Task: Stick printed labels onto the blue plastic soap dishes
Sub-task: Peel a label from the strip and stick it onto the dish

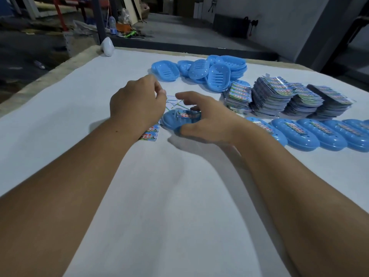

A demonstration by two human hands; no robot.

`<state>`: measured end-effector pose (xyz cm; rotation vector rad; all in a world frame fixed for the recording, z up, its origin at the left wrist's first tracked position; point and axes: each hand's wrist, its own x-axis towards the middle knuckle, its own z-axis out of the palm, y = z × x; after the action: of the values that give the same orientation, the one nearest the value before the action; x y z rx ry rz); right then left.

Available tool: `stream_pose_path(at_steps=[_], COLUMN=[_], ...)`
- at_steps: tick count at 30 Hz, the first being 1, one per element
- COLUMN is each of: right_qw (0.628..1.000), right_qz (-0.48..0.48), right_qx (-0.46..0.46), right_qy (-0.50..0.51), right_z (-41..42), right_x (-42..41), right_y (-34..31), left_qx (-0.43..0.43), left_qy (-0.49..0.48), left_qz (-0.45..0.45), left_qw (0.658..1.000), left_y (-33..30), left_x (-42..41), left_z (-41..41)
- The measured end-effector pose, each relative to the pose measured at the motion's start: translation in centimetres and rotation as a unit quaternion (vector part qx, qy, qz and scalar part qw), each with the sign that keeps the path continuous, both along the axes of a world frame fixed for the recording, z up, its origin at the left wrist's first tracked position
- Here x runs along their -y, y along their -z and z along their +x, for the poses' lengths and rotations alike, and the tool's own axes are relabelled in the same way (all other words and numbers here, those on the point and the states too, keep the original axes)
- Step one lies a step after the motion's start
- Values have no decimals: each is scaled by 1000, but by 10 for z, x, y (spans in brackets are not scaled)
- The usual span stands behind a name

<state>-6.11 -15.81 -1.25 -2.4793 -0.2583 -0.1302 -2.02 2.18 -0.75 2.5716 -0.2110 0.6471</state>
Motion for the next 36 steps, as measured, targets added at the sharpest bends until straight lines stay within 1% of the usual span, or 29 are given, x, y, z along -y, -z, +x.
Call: stream_pose_path(at_steps=[4, 7, 11, 14, 21, 26, 30, 33, 36], right_qw=[998, 991, 957, 935, 940, 932, 930, 930, 939], right_qz=[-33, -87, -200, -241, -193, -225, -225, -219, -214], right_qx=[42, 79, 94, 90, 77, 76, 80, 74, 64], right_qy=[18, 71, 186, 243, 270, 274, 281, 285, 263], right_z=[-10, -20, -43, -58, -74, -80, -83, -85, -85], right_x=[-1, 1, 10, 16, 23, 22, 21, 22, 22], right_y=[-2, -4, -4, 2, 4, 5, 8, 9, 8], left_qx=[9, 3, -5, 0, -45, -54, -64, -80, -79], left_qy=[-3, 5, 13, 22, 42, 52, 63, 108, 206], left_qz=[2, 2, 9, 5, -2, 0, 3, -7, -32], left_qw=[1000, 1000, 1000, 1000, 998, 997, 996, 991, 975], left_y=[0, 2, 3, 4, 0, -1, -3, -4, -1], left_x=[0, 0, 4, 6, 10, 12, 13, 15, 20], left_z=[-2, 1, 3, 1, -7, -12, -14, -17, -22])
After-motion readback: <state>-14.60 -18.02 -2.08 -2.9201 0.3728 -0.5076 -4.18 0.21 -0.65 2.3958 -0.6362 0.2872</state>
